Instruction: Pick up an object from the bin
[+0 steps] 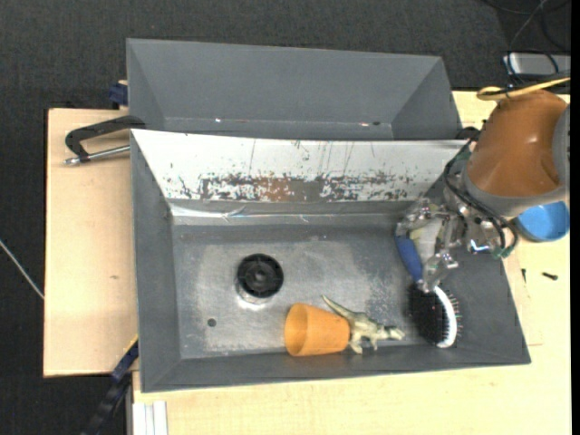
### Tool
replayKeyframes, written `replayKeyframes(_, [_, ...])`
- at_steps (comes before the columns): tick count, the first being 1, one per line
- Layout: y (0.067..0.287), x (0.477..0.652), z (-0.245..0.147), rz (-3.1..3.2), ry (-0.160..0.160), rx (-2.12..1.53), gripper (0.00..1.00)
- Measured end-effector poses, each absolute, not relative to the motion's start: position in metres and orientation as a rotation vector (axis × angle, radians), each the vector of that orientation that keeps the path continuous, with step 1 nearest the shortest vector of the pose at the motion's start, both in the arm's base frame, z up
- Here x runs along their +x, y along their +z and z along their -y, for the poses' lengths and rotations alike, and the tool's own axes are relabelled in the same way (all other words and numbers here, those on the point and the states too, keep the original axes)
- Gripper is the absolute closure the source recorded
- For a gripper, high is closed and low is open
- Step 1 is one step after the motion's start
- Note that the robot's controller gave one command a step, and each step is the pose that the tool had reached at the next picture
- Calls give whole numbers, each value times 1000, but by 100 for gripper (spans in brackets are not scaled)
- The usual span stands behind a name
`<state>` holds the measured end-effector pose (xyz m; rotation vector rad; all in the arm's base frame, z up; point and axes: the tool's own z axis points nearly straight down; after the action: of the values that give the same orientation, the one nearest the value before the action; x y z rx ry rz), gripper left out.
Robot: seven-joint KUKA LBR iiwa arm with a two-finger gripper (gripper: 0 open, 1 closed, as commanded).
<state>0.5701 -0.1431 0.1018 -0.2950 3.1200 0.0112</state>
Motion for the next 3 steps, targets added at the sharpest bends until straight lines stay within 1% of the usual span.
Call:
replayKeyframes(1, [80, 571, 143, -3104, 10, 214, 0])
replayKeyframes(2, [83, 574, 144, -3088, 4, 215, 100])
replayKeyframes(3, [235, 552, 140, -3121, -5, -208, 100])
